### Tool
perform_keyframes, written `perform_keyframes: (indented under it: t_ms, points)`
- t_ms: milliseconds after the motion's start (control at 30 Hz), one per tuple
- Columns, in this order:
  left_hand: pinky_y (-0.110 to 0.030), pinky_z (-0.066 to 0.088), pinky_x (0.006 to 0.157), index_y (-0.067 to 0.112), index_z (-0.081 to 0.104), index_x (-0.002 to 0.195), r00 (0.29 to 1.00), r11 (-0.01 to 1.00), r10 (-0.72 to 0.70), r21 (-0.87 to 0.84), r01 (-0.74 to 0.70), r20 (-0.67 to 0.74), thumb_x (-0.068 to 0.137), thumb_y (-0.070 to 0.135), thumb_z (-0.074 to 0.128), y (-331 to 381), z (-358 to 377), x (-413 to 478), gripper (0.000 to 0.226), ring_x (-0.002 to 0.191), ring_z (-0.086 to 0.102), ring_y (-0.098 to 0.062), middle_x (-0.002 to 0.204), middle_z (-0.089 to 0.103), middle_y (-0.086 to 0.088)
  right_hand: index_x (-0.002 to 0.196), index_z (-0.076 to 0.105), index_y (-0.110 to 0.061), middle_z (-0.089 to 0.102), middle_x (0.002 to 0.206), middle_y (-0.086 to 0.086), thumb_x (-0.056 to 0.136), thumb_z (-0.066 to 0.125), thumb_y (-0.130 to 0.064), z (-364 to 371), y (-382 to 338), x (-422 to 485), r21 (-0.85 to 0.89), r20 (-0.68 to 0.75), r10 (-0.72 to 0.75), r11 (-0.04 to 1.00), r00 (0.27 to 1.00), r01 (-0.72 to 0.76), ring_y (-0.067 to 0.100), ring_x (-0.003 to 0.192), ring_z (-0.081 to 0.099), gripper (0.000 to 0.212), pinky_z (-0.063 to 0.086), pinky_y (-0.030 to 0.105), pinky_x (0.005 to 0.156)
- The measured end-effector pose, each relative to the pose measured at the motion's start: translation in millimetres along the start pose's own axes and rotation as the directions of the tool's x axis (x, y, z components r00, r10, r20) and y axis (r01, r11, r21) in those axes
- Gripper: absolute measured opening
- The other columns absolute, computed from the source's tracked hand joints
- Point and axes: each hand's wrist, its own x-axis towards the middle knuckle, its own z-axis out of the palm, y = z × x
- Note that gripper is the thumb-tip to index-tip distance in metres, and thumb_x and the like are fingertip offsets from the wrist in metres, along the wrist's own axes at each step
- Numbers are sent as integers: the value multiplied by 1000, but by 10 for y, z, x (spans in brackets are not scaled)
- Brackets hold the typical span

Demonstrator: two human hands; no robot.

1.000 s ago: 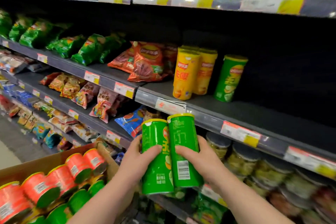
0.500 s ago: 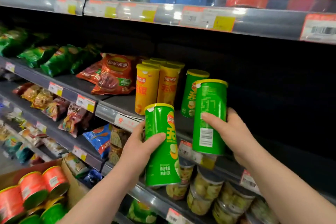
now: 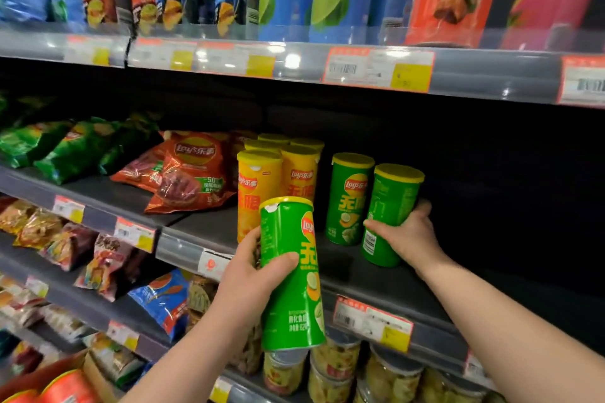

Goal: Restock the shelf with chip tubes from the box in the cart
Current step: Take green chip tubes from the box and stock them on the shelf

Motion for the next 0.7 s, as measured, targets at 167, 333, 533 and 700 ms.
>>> perform_keyframes:
  t_ms: [167,333,533,700]
  points:
    - [-25,55,57,33,50,115,999,1000,-5,-25,6,43,73,19,78,11,-77,104,52,78,72,-17,106,68,-4,143,19,-11,48,113,4,81,66,0,30,52,145,108,80,47,993,996,-56,27,115,52,78,38,31,88]
    - [-22,54,54,37,52,102,998,999,5,-37,-3,59,68,22,78,-5,-94,213,46,76,71,-16,103,68,-3,138,27,-7,52,127,12,74,79,-10,45,107,194,-18,-7,46,999,999,-46,25,114,53,82,42,32,89]
    - [-26,54,59,34,51,114,996,999,-2,-36,5,94,57,29,70,17,-123,268,61,81,72,-19,105,68,-4,136,29,-5,52,122,13,75,73,-1,47,235,190,-79,55,121,990,991,-117,20,102,51,75,39,28,82]
    - [-24,54,55,36,51,106,993,998,-32,-47,38,110,64,23,82,4,-122,272,54,78,72,-18,106,68,-5,130,39,-5,56,125,15,66,85,-13,59,288,244,-124,-19,148,981,989,-149,29,113,56,78,46,34,89]
